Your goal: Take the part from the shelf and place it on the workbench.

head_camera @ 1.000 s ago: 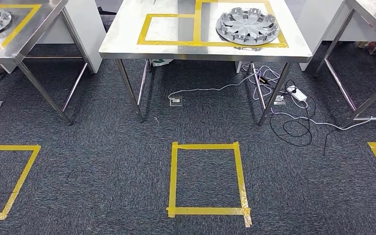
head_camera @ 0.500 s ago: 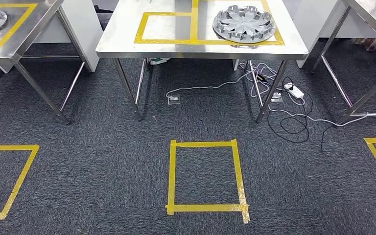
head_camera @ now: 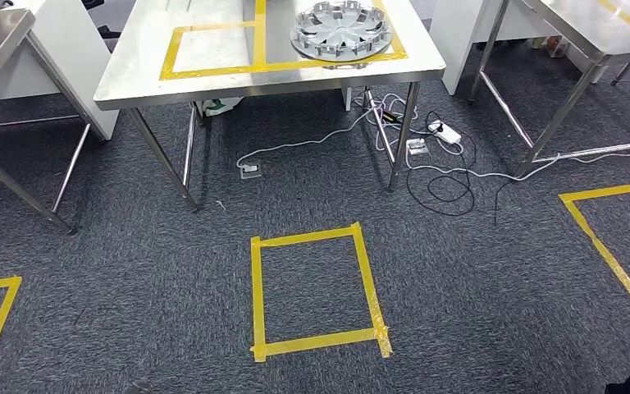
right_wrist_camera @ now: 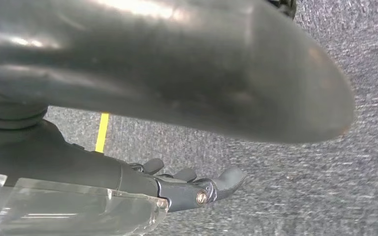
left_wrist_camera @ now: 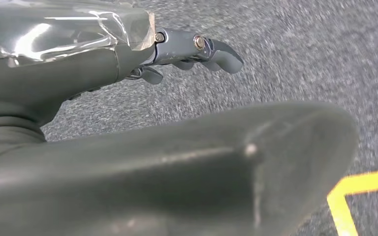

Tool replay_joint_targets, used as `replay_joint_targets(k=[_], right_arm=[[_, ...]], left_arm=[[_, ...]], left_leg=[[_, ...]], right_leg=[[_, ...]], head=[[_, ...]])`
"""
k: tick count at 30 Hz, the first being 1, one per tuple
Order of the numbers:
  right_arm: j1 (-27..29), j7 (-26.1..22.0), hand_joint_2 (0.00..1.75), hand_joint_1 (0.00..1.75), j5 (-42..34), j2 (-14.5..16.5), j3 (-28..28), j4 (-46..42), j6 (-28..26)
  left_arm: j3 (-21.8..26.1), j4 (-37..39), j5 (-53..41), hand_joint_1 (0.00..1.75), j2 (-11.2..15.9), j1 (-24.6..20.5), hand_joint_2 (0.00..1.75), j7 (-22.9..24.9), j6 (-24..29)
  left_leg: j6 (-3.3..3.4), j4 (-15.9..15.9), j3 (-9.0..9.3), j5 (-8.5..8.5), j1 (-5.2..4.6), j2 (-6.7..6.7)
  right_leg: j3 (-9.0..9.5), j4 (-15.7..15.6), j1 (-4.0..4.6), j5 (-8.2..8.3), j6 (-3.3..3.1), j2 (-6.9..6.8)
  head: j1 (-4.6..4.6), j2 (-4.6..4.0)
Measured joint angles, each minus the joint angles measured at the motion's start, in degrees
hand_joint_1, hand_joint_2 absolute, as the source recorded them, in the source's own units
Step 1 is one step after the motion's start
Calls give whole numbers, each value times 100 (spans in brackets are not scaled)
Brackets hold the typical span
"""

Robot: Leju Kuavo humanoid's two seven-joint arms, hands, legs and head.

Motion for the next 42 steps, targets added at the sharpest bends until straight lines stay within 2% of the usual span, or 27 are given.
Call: replay_joint_targets(k=[2,4,7,9,10,12,14,15,16,17,18,20,22,23,25,27,28,29,30,31,32,33,35,36,38,40,42], right_arm=[[10,-4,0,0,-15,8,0,3,-33],[11,-10,0,0,-22,27,-2,4,-64],[24,-14,0,0,-27,44,-4,6,-81],[41,-22,0,0,-47,40,-8,9,-81],[37,-29,0,0,-60,32,-13,10,-80],[20,-40,0,0,-77,14,-25,13,-81],[20,-45,0,0,-75,-2,-31,14,-83],[25,-45,0,0,-71,-9,-31,15,-85],[29,-45,0,0,-62,-15,-31,15,-87],[26,-44,0,0,-49,-20,-31,16,-90],[14,-40,0,0,-33,-21,-31,16,-92],[-9,-28,0,0,-4,-20,-31,16,-97],[-4,-14,0,0,9,-18,-31,18,-100],[5,-10,0,0,13,-18,-31,20,-101],[3,-6,0,0,19,-20,-31,22,-105],[-11,-4,0,0,21,-17,-31,22,-115],[-13,-4,0,0,18,-15,-31,22,-119],[-7,-4,0,0,14,-14,-31,22,-126],[2,-4,0,0,8,-15,-31,22,-133],[9,-4,0,0,2,-15,-31,22,-140],[11,-4,0,0,-3,-16,-31,22,-146],[9,-5,0,0,-8,-13,-31,22,-150],[-1,-9,0,0,-18,-10,-32,22,-154],[2,-11,0,0,-23,-9,-32,22,-156],[22,-14,0,0,-35,-7,-33,26,-158],[38,-18,0,0,-50,-8,-33,33,-160],[24,-24,0,0,-60,-13,-32,36,-160]], left_arm=[[-1,-4,-27,0,8,-13,0,5,8],[-5,-15,-51,0,24,-30,0,12,24],[-9,-28,-61,0,40,-60,0,20,34],[-13,-31,-69,0,29,-80,0,16,34],[-15,-31,-78,0,19,-83,0,13,35],[-17,-31,-96,0,-1,-74,0,10,35],[-17,-31,-105,0,-13,-64,0,10,34],[-17,-31,-106,0,-21,-63,0,10,33],[-17,-31,-106,0,-31,-64,0,10,32],[-17,-31,-106,0,-41,-64,0,11,28],[-17,-31,-105,0,-49,-64,0,14,24],[-17,-30,-96,0,-55,-67,0,22,18],[-17,-30,-87,0,-68,-75,0,26,16],[-17,-30,-85,0,-75,-79,0,26,15],[-17,-31,-79,0,-79,-73,0,26,8],[-17,-31,-73,0,-75,-53,0,26,-7],[-17,-31,-72,0,-74,-40,0,26,-14],[-17,-31,-71,0,-75,-30,0,26,-20],[-17,-31,-72,0,-77,-22,0,26,-22],[-16,-31,-74,0,-78,-18,0,26,-24],[-16,-31,-80,0,-78,-18,0,26,-25],[-16,-31,-88,0,-74,-18,0,28,-25],[-19,-30,-108,0,-71,-19,0,39,-29],[-19,-30,-114,0,-68,-19,0,47,-31],[-19,-30,-117,0,-67,-24,0,60,-34],[-18,-31,-120,0,-72,-41,0,63,-35],[-18,-31,-123,0,-80,-39,0,66,-36]], left_leg=[[180,-723,398,342,-73,-105],[335,-1294,687,558,-156,-220],[418,-1473,737,654,-230,-220],[413,-1640,779,777,-216,-159],[402,-1713,789,836,-203,-114],[393,-1755,754,888,-206,-1],[380,-1748,712,905,-218,143],[372,-1742,699,910,-222,217],[362,-1733,692,911,-222,288],[346,-1713,689,906,-223,359],[319,-1688,680,893,-238,426],[248,-1630,662,865,-258,536],[184,-1607,658,860,-253,621],[144,-1586,654,841,-236,591],[57,-1342,565,617,-196,340],[-7,-682,310,176,-161,62],[-21,-303,162,-10,-152,15],[-24,-44,67,-99,-145,-1],[-18,12,68,-71,-137,-8],[-5,-161,176,63,-130,-25],[19,-541,384,270,-125,-77],[53,-974,616,437,-121,-203],[117,-1547,900,618,-141,-410],[140,-1621,926,616,-157,-451],[190,-1658,909,669,-178,-331],[267,-1749,903,762,-168,-196],[324,-1801,866,829,-178,-31]], right_leg=[[0,-4,27,24,-1,87],[-5,-18,32,59,35,153],[-20,-69,8,124,136,194],[-88,24,27,69,161,59],[-188,224,37,-48,146,-37],[-500,910,33,-391,110,-176],[-683,1407,20,-578,156,-213],[-610,1352,14,-551,208,-239],[-415,1057,9,-450,265,-286],[-141,610,7,-329,307,-384],[87,226,15,-230,311,-484],[303,-178,39,-130,220,-590],[255,-187,57,-98,105,-508],[243,-198,42,-79,65,-458],[225,-216,-1,-31,-11,-364],[191,-214,-13,13,-57,-262],[167,-211,-10,31,-61,-204],[148,-209,-7,49,-55,-140],[136,-207,-5,66,-47,-73],[129,-206,-5,81,-34,-5],[128,-206,-6,96,-20,64],[124,-209,-12,113,-1,126],[92,-211,-12,158,64,236],[68,-217,-19,185,105,284],[22,-249,-24,242,189,365],[-94,-108,-6,164,203,193],[-404,528,11,-171,144,-105]], head=[[1,0],[13,0],[11,0],[23,0],[32,0],[40,0],[38,0],[38,0],[39,0],[40,0],[38,0],[30,0],[26,0],[28,0],[25,0],[20,0],[20,0],[21,0],[21,0],[21,0],[21,0],[22,0],[20,0],[19,0],[15,0],[27,0],[40,0]])
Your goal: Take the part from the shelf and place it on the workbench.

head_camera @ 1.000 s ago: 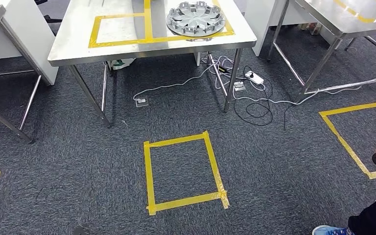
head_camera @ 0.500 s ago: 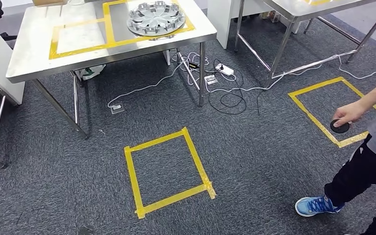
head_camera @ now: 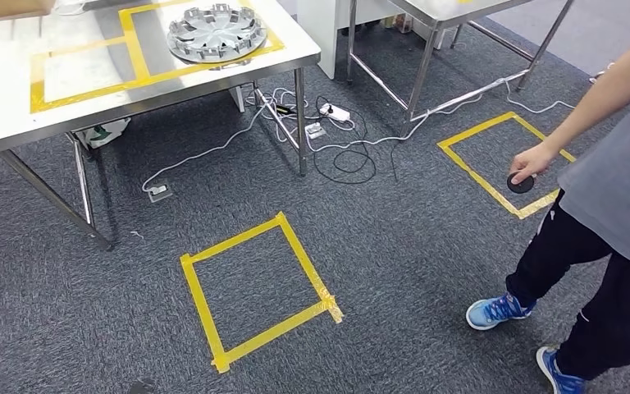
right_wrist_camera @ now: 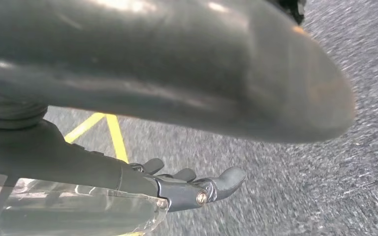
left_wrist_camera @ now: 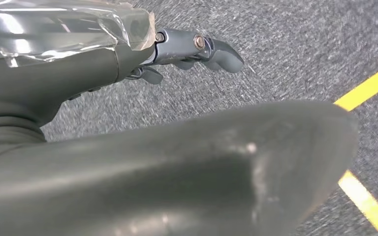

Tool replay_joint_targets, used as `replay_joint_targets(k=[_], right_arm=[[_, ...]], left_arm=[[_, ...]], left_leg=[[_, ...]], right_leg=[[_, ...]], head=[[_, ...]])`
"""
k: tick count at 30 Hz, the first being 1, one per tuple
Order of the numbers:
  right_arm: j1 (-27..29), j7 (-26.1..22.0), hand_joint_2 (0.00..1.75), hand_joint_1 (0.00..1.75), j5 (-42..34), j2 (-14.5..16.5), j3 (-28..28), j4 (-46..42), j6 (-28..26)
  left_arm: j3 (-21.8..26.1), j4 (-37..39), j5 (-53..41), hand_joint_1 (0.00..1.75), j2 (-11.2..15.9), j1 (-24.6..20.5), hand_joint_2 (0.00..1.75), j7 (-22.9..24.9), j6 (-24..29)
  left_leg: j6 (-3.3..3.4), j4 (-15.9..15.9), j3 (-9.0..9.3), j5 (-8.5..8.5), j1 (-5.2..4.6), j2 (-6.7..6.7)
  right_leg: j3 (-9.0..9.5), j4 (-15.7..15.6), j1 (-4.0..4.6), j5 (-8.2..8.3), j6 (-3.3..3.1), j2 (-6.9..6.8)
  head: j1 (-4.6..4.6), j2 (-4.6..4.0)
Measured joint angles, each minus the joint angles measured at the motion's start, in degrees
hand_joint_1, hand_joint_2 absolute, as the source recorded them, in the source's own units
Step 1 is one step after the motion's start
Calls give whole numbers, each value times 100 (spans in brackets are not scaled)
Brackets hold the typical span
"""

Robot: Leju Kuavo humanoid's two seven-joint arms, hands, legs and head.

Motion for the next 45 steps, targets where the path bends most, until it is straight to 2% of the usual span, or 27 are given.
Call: replay_joint_targets(k=[2,3,4,6,8,9,11,12,14,16,18,19,20,22,24,25,27,29,31,33,34,35,37,39,42,43,45], right_arm=[[-11,-2,0,0,-8,-3,0,0,0],[-4,-2,0,0,-11,-6,-1,0,0],[4,-2,0,0,-14,-10,-1,0,0],[7,-4,0,0,-19,-22,-1,0,0],[-11,-9,0,0,-22,-29,-1,0,0],[-19,-11,0,0,-23,-30,-1,0,0],[-19,-10,0,0,-22,-30,-1,0,0],[-16,-6,0,0,-22,-30,-1,0,0],[-25,7,0,0,-24,-29,-2,0,-1],[-43,13,0,0,-26,-24,-2,0,-1],[-37,13,0,0,-29,-18,-2,0,7],[-28,13,0,0,-31,-15,-2,0,10],[-20,13,0,0,-32,-13,-2,0,13],[-22,12,0,0,-33,-1,-3,0,14],[-37,8,0,0,-33,12,-3,0,15],[-37,5,0,0,-34,17,-3,0,15],[-11,-2,0,0,-34,25,-3,2,14],[3,-7,0,0,-36,29,-3,4,11],[-19,-10,0,0,-36,29,-3,4,11],[-23,-11,0,0,-36,29,-3,4,11],[-15,-11,0,0,-37,28,-3,4,11],[-7,-11,0,0,-37,26,-3,4,11],[-9,-21,0,0,-39,19,-3,4,11],[-26,-42,0,0,-43,16,-3,4,11],[0,-60,0,0,-50,15,-3,6,11],[16,-66,0,0,-52,14,-3,8,11],[21,-84,0,0,-62,14,-4,10,14]], left_arm=[[1,0,0,0,-1,17,0,6,0],[1,0,0,0,-3,20,0,8,0],[1,0,-1,0,-6,20,0,10,0],[1,0,-4,0,-15,15,0,15,0],[1,0,-8,0,-19,4,0,33,7],[1,0,-6,0,-19,-4,0,49,16],[2,0,0,0,-22,-26,0,79,48],[2,0,3,0,-26,-40,0,90,61],[1,1,2,0,-33,-53,0,102,74],[0,2,-1,0,-33,-46,0,117,74],[1,2,-5,0,-29,-39,0,131,75],[1,2,-11,0,-28,-38,0,134,76],[1,2,-20,0,-26,-39,0,134,77],[1,3,-40,0,-15,-40,0,136,79],[-1,4,-52,0,-8,-42,0,139,81],[-2,5,-54,0,-4,-46,0,143,83],[-1,4,-58,0,-4,-60,0,148,84],[-1,6,-65,0,-8,-64,0,147,85],[0,9,-68,0,-8,-52,0,147,84],[1,11,-68,0,-5,-45,0,148,85],[1,11,-68,0,-7,-45,0,148,85],[1,11,-68,0,-9,-47,0,148,84],[1,11,-68,0,-14,-52,0,147,84],[1,11,-73,0,-14,-59,0,138,86],[1,11,-87,0,-13,-73,0,127,96],[1,11,-97,0,-15,-76,0,125,101],[0,13,-114,0,-17,-71,0,122,112]], left_leg=[[22,6,-57,26,-39,181],[25,11,-77,35,-55,265],[24,19,-93,41,-68,346],[11,50,-108,40,-89,500],[-30,93,-111,19,-122,632],[-60,106,-107,13,-129,690],[-117,117,-99,14,-118,794],[-157,142,-105,-11,-102,745],[-246,429,-209,-253,-48,409],[-319,1158,-498,-698,3,73],[-345,1770,-742,-926,17,13],[-344,1769,-726,-859,23,4],[-332,1505,-587,-677,32,-26],[-285,666,-170,-275,57,-278],[-234,161,54,-135,62,-523],[-216,108,64,-154,53,-552],[-163,48,60,-102,41,-406],[-84,-56,68,-14,45,-238],[-38,-105,43,36,24,-39],[-32,-101,7,53,-10,168],[-34,-100,-3,58,-20,260],[-38,-97,-7,61,-26,343],[-59,-77,-11,56,-36,494],[-111,-38,-23,36,-63,615],[-202,-14,-17,30,-68,755],[-235,30,-28,-15,-51,715],[-305,422,-179,-312,-1,420]], right_leg=[[-311,762,2,-327,-12,-110],[-331,906,1,-381,13,-128],[-218,803,3,-351,47,-151],[328,-18,20,-155,91,-334],[735,-703,52,-12,29,-589],[787,-815,71,5,-27,-649],[756,-826,84,49,-110,-537],[754,-837,66,76,-142,-472],[741,-857,15,139,-207,-335],[699,-853,4,188,-241,-182],[655,-848,9,229,-236,-7],[644,-847,9,246,-226,83],[641,-846,8,262,-212,174],[633,-845,10,294,-170,339],[579,-840,9,338,-105,475],[543,-843,3,367,-63,539],[470,-852,-15,415,14,605],[309,-618,11,294,8,339],[-38,108,28,-66,-54,-15],[-315,805,18,-348,-50,-119],[-292,865,15,-366,-19,-135],[-135,671,15,-301,23,-160],[404,-186,28,-90,72,-352],[769,-808,59,43,18,-529],[778,-915,85,98,-101,-436],[769,-927,71,117,-135,-374],[768,-945,35,167,-209,-248]], head=[[3,0],[3,0],[3,0],[4,0],[-4,0],[-8,0],[-12,0],[-14,0],[-20,0],[-24,0],[-24,0],[-24,0],[-24,0],[-21,0],[-24,0],[-27,0],[-33,0],[-15,0],[2,0],[7,0],[8,0],[9,0],[10,0],[0,0],[-10,0],[-13,0],[-16,0]])
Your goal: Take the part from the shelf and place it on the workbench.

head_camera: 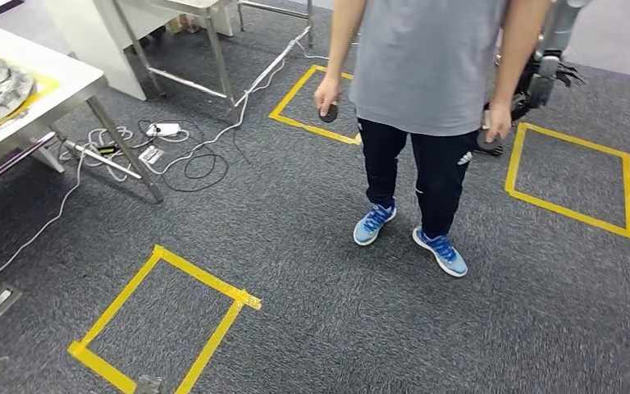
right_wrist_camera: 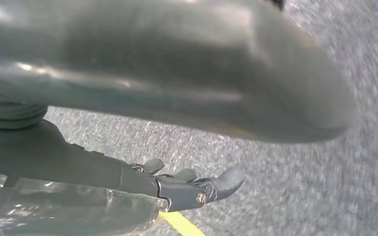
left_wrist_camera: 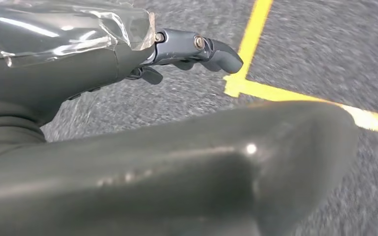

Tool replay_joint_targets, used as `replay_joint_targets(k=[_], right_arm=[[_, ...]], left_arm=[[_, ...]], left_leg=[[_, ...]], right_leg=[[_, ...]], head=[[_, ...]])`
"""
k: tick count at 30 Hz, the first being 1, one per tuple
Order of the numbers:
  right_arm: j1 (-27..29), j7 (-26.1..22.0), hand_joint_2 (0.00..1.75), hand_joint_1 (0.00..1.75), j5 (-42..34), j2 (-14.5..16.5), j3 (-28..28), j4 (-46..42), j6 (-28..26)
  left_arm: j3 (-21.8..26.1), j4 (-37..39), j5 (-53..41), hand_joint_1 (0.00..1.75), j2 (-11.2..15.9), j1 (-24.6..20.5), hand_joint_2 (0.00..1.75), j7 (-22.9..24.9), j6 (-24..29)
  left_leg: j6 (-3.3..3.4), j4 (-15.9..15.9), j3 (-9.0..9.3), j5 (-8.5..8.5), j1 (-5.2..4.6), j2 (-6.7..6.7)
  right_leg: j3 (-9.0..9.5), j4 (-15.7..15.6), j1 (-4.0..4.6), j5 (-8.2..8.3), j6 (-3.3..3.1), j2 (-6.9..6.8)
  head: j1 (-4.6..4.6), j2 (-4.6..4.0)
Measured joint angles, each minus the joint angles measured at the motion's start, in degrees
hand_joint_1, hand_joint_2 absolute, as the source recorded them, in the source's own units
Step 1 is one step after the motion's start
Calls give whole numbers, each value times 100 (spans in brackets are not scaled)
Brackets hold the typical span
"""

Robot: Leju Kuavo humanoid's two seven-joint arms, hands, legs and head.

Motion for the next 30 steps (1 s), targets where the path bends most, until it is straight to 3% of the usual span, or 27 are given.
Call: replay_joint_targets(k=[2,3,4,5,6,8,10,12,13,15,17,19,20,21,22,23,25,27,28,30], right_arm=[[-4,-16,0,0,-7,2,-1,1,8],[2,-20,0,0,-7,3,-1,3,11],[11,-21,0,0,-7,3,-1,5,14],[20,-21,0,0,-7,3,-1,9,15],[24,-22,0,0,-7,3,-1,11,15],[19,-24,0,0,-8,13,-1,14,15],[4,-25,0,0,-9,26,-2,15,16],[13,-26,0,0,-9,37,-3,19,17],[27,-26,0,0,-9,42,-2,22,17],[32,-30,0,0,-9,43,-2,26,17],[9,-36,0,0,-8,40,-1,25,17],[7,-40,0,0,-7,38,-2,26,17],[15,-41,0,0,-7,37,-2,26,17],[23,-41,0,0,-7,34,-3,27,17],[24,-41,0,0,-7,30,-3,26,17],[17,-40,0,0,-6,29,-3,26,21],[-2,-40,0,0,-6,30,-3,25,36],[0,-41,0,0,-12,31,-3,27,48],[6,-41,0,0,-16,31,-3,28,50],[5,-44,0,0,-23,33,-4,31,50]], left_arm=[[-1,3,-10,0,2,18,0,-1,8],[-1,4,-12,0,4,26,0,-1,10],[-1,4,-18,0,5,31,0,0,11],[-1,4,-27,0,5,33,0,0,12],[-1,4,-38,0,5,32,0,0,13],[-2,5,-57,0,16,33,0,2,16],[-4,8,-63,0,28,33,0,8,21],[-3,8,-59,0,36,23,0,15,26],[-2,7,-57,0,34,16,0,18,27],[-1,6,-52,0,25,17,0,18,26],[-1,6,-45,0,20,35,0,21,25],[-1,7,-35,0,18,45,0,25,24],[-1,7,-32,0,16,44,0,26,24],[-1,7,-31,0,13,41,0,26,24],[-1,7,-31,0,10,38,0,26,24],[-1,5,-31,0,10,35,0,26,24],[-1,4,-40,0,15,25,0,27,25],[-1,3,-60,0,12,9,0,27,26],[-1,3,-68,0,8,-1,0,27,26],[-1,3,-73,0,4,-6,0,26,26]], left_leg=[[-52,809,-334,-446,41,-325],[-62,1151,-479,-575,47,-385],[-60,1312,-546,-591,48,-411],[-47,1223,-497,-481,48,-428],[-23,901,-339,-274,48,-470],[59,78,54,115,53,-775],[138,-326,229,231,46,-1013],[186,-418,242,241,27,-903],[204,-490,262,276,32,-808],[240,-632,295,365,42,-621],[259,-669,287,395,24,-421],[253,-660,269,396,3,-216],[246,-650,262,395,1,-126],[232,-632,255,389,3,-42],[208,-599,248,375,5,34],[172,-562,235,353,-6,102],[91,-493,226,307,-23,209],[21,-474,239,291,-12,311],[-18,-451,237,267,11,283],[-85,-161,123,28,58,-1]], right_leg=[[-26,5,3,37,-46,141],[-40,9,11,47,-52,219],[-49,17,20,57,-55,301],[-54,26,27,65,-53,385],[-54,34,32,71,-48,472],[-68,47,37,91,-18,629],[-126,54,17,132,45,772],[-196,28,0,193,136,920],[-238,44,7,197,161,891],[-433,355,41,38,151,578],[-801,1118,35,-307,114,225],[-1036,1687,-3,-504,159,131],[-974,1642,-23,-476,212,106],[-777,1345,-41,-373,276,57],[-493,887,-54,-247,330,-49],[-246,491,-53,-149,344,-183],[-9,87,-31,-69,274,-339],[-57,84,-2,-55,160,-251],[-70,76,-8,-37,114,-184],[-80,60,-28,12,30,-52]], head=[[-2,0],[-1,0],[-1,0],[-1,0],[-1,0],[5,0],[-7,0],[-29,0],[-35,0],[-13,0],[3,0],[3,0],[5,0],[5,0],[7,0],[5,0],[-4,0],[-13,0],[-13,0],[-17,0]])
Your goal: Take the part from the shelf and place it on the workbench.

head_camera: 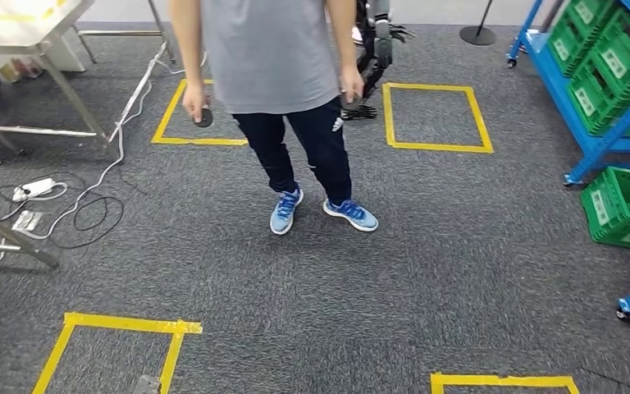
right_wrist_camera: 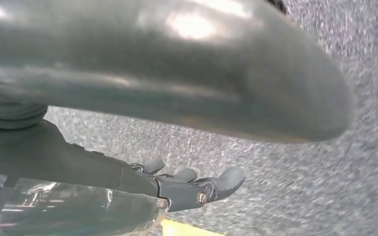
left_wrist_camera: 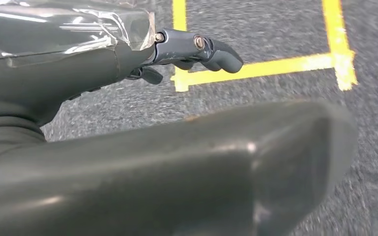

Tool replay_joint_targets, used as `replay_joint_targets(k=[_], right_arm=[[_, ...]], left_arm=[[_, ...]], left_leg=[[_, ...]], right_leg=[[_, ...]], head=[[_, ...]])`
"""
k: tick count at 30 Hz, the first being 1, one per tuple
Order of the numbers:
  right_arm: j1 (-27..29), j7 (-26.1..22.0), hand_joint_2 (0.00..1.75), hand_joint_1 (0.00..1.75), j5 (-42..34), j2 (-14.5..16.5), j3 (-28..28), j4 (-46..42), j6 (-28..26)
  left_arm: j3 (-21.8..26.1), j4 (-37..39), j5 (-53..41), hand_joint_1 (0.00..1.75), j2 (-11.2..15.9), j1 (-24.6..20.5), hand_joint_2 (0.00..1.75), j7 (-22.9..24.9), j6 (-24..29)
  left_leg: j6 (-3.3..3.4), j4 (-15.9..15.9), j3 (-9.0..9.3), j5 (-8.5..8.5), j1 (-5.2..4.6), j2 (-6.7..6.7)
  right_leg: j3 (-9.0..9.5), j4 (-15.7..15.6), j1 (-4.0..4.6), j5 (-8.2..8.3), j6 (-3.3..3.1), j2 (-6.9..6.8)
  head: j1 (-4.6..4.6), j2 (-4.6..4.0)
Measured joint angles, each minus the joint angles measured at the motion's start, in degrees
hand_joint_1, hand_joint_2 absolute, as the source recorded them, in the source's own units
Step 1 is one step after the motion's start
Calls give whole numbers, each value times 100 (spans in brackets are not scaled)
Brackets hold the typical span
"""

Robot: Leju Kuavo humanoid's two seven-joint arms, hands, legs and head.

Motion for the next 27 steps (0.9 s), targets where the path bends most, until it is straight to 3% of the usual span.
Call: replay_joint_targets(k=[2,3,4,5,6,7,9,11,13,15,17,19,20,21,22,24,26,27], right_arm=[[-7,-9,0,0,-2,7,-1,1,3],[-7,-13,0,0,-1,10,-1,1,4],[-4,-15,0,0,-1,13,-1,1,5],[1,-15,0,0,-1,14,-1,1,6],[4,-15,0,0,-1,15,-1,1,6],[2,-15,0,0,0,17,-1,1,6],[-13,-15,0,0,3,31,-1,1,6],[-24,-15,0,0,5,50,-1,1,8],[-8,-15,0,0,6,61,-1,2,11],[6,-15,0,0,4,60,-1,4,11],[-10,-16,0,0,2,55,-1,3,10],[-18,-17,0,0,1,55,-1,4,10],[-10,-20,0,0,-1,54,-1,4,10],[2,-25,0,0,-3,51,-1,5,8],[10,-32,0,0,-4,47,-1,4,5],[1,-49,0,0,-5,52,-1,3,-1],[-15,-68,0,0,-5,62,-1,2,-11],[-13,-78,0,0,-5,63,-1,3,-17]], left_arm=[[0,1,0,0,5,12,0,0,0],[0,1,1,0,7,18,0,0,0],[0,1,1,0,9,20,0,0,0],[0,1,1,0,9,21,0,0,0],[0,1,1,0,9,21,0,0,0],[0,1,1,0,13,20,0,0,1],[1,1,1,0,31,21,0,0,2],[1,1,1,0,54,16,0,4,4],[2,1,-1,0,58,-1,0,8,7],[2,1,-5,0,47,-10,0,5,8],[2,2,-11,0,39,2,0,3,6],[2,4,-18,0,39,15,0,2,3],[2,5,-25,0,37,17,0,2,2],[2,5,-31,0,33,17,0,3,2],[2,5,-37,0,28,16,0,7,2],[2,2,-48,0,31,17,0,22,7],[2,0,-63,0,41,16,0,33,16],[2,0,-76,0,41,13,0,35,21]], left_leg=[[-30,745,-311,-450,25,-328],[-29,1156,-490,-632,25,-387],[-18,1418,-607,-700,25,-411],[4,1480,-637,-658,24,-424],[40,1290,-549,-497,20,-448],[89,904,-368,-264,11,-517],[201,132,-1,69,-7,-778],[287,-163,129,123,-33,-902],[344,-287,156,178,-37,-766],[372,-480,208,297,-19,-604],[372,-571,211,367,-28,-420],[363,-559,172,377,-44,-229],[350,-548,157,376,-46,-142],[328,-530,143,371,-40,-61],[297,-497,131,358,-31,14],[201,-387,102,298,-31,154],[99,-298,93,241,-43,269],[61,-284,98,226,-39,324]], right_leg=[[-22,1,18,39,-58,140],[-36,3,41,53,-76,219],[-46,5,65,64,-88,302],[-50,7,86,76,-97,385],[-49,8,104,87,-100,474],[-44,8,116,97,-96,563],[-49,8,127,126,-72,718],[-97,4,108,172,-17,850],[-152,-21,96,227,57,946],[-285,144,128,139,71,718],[-611,779,127,-180,38,344],[-921,1485,71,-461,67,205],[-938,1589,37,-488,120,180],[-825,1446,2,-430,193,146],[-589,1077,-30,-312,274,69],[-124,309,-59,-131,342,-216],[1,79,-33,-102,250,-348],[-27,92,-18,-92,196,-295]], head=[[-6,0],[-5,0],[-5,0],[-4,0],[-3,0],[-3,0],[1,0],[-4,0],[-11,0],[3,0],[22,0],[30,0],[31,0],[31,0],[32,0],[32,0],[24,0],[22,0]])
